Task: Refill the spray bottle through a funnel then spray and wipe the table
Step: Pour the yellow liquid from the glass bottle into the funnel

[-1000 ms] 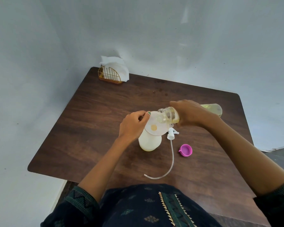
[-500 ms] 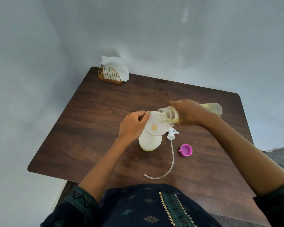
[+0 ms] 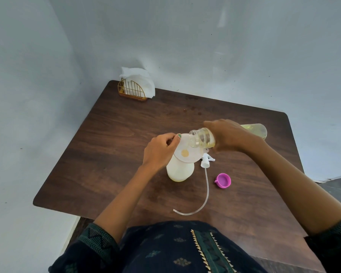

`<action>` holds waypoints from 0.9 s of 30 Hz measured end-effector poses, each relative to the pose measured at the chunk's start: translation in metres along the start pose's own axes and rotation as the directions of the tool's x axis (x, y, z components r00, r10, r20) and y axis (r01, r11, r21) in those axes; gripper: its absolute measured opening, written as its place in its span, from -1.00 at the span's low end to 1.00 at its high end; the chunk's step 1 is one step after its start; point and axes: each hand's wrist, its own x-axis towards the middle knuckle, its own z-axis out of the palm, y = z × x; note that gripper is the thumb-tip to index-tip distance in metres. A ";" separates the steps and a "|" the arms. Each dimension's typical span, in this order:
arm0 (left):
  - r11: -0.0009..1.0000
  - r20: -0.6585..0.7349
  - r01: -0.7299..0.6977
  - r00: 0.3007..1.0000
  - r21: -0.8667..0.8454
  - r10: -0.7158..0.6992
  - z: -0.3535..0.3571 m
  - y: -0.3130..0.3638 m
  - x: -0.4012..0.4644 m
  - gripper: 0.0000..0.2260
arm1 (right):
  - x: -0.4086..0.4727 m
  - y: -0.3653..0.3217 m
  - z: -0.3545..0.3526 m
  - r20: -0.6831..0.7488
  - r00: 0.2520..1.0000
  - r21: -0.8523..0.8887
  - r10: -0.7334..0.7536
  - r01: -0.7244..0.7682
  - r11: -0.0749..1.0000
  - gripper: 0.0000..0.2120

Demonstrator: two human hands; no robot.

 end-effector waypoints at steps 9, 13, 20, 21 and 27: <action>1.000 -0.002 0.001 1.000 -0.002 -0.001 0.000 0.000 -0.001 -0.67 | -0.001 -0.002 -0.002 0.005 1.000 -0.011 0.007 -0.007 1.000 -0.66; 1.000 -0.003 0.000 1.000 -0.010 0.000 0.000 -0.001 0.000 -0.67 | 0.000 0.000 0.000 -0.003 1.000 -0.020 0.005 -0.005 1.000 -0.67; 1.000 -0.009 0.014 1.000 0.000 -0.014 0.002 -0.003 0.001 -0.65 | -0.001 -0.001 -0.001 -0.002 1.000 -0.030 0.004 -0.004 1.000 -0.67; 1.000 -0.009 0.015 1.000 0.000 -0.015 0.002 -0.003 0.001 -0.65 | -0.001 -0.001 -0.001 -0.002 1.000 -0.030 0.004 -0.004 1.000 -0.67; 1.000 -0.012 0.014 1.000 -0.001 -0.014 0.001 -0.003 0.001 -0.65 | -0.002 -0.002 -0.002 -0.004 1.000 -0.021 -0.004 0.004 1.000 -0.68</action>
